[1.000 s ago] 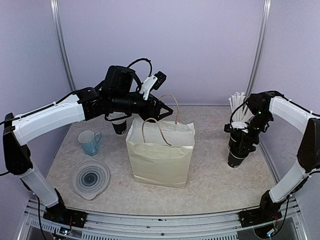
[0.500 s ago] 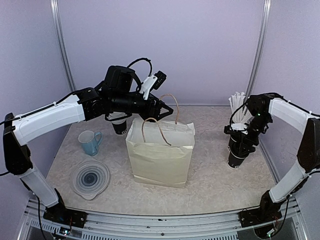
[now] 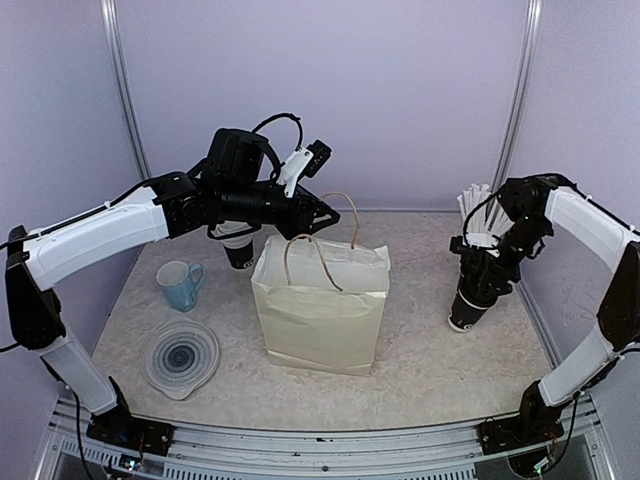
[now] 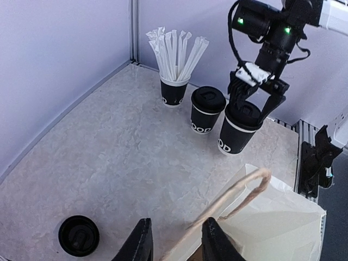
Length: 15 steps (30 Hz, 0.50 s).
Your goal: Pack the takeout coffee
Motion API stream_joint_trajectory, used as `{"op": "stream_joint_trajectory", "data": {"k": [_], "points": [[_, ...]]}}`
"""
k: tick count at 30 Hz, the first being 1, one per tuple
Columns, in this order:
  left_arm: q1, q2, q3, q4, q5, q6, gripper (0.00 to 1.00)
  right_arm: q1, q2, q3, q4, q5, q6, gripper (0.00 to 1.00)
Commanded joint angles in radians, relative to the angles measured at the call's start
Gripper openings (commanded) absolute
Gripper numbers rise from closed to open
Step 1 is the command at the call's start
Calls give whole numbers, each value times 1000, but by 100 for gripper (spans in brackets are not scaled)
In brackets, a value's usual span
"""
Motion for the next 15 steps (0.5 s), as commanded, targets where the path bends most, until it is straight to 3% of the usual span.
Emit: {"op": "stream_joint_trajectory", "data": {"k": [1,9,15], "points": [[6,2,45,-19,23,18,27,29,-94,121,-108,-203,-7,64],[4,42,90,-36,34,-2,0,92,-131,422,-107,-524,37,58],[2,53,99,-11,-8,-80,0,135,-125,623,-79,-795,86,57]]}}
